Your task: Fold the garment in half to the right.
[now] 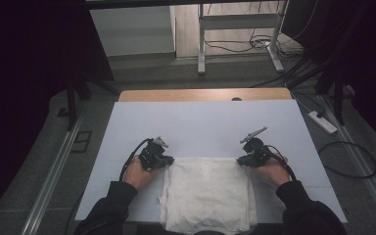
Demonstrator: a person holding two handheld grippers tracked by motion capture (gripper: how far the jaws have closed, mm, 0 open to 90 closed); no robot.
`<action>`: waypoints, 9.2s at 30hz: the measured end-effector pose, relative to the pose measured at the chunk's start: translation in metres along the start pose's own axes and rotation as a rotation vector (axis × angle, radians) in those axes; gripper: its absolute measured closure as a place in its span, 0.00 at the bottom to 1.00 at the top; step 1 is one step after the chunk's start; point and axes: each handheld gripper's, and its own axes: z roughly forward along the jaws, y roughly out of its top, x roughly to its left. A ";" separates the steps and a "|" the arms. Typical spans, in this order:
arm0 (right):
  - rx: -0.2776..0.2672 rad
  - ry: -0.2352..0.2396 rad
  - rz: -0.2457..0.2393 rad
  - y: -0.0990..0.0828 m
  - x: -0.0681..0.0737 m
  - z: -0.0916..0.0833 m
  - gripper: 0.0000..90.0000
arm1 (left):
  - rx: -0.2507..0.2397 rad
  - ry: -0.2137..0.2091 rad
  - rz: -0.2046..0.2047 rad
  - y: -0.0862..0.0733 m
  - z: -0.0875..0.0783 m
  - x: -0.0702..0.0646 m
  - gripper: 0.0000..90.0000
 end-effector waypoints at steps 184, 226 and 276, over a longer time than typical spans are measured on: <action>-0.070 0.151 -0.263 0.028 0.197 0.006 0.00 | -0.112 0.025 -0.122 0.031 0.023 0.065 0.92; -0.020 0.209 -0.550 0.054 0.265 0.070 0.62 | -0.112 0.018 -0.126 0.031 0.023 0.066 0.92; -0.105 0.340 -0.337 0.030 0.182 -0.012 0.97 | -0.217 0.022 -0.050 0.079 0.014 0.032 0.94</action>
